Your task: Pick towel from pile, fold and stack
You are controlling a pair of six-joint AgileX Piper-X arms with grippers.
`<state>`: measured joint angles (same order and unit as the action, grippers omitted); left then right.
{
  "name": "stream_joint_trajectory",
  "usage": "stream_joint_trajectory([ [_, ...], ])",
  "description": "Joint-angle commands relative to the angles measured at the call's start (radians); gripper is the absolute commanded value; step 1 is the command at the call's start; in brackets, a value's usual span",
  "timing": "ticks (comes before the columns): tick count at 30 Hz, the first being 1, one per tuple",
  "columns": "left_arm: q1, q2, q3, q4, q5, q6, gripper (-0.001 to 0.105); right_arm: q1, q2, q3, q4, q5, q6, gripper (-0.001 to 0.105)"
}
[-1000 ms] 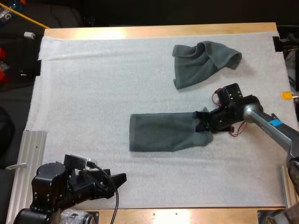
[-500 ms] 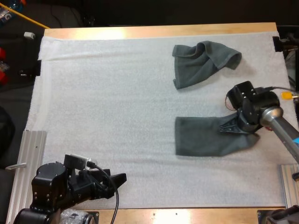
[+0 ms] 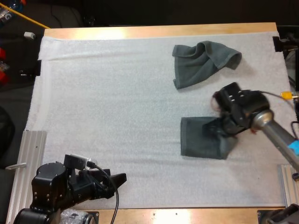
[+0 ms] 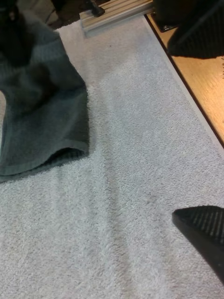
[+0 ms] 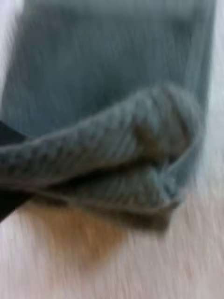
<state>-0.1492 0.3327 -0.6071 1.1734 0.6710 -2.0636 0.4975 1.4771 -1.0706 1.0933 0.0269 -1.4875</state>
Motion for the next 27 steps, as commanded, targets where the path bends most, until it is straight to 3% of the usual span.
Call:
stream_joint_trajectory([
  [1,0.002,-0.002,-0.007,0.004,-0.01,0.004,0.064,0.019,0.011,-0.006,-0.028,-0.04,0.03,0.0],
  [8,0.002,-0.002,-0.007,0.004,-0.001,0.004,0.064,0.091,0.133,-0.006,-0.142,-0.142,0.171,0.0],
  [16,0.002,-0.002,-0.007,0.011,0.014,0.004,0.064,0.089,0.2,-0.006,-0.243,-0.141,0.271,0.001],
  [19,0.002,-0.002,-0.007,0.014,0.014,0.004,0.064,0.089,0.205,-0.006,-0.263,-0.144,0.292,0.018],
  [21,0.002,-0.002,-0.007,0.014,0.014,0.004,0.064,0.089,0.205,-0.01,-0.265,-0.144,0.288,0.043],
  [23,0.002,-0.002,-0.007,0.014,0.014,0.004,0.064,0.089,0.195,-0.01,-0.26,-0.144,0.269,0.062],
  [24,0.002,-0.002,-0.007,0.014,0.014,0.004,0.064,0.089,0.185,-0.012,-0.255,-0.144,0.242,0.068],
  [27,0.002,-0.002,-0.007,0.014,0.014,0.004,0.064,0.091,0.143,-0.012,-0.237,-0.131,0.196,0.068],
])
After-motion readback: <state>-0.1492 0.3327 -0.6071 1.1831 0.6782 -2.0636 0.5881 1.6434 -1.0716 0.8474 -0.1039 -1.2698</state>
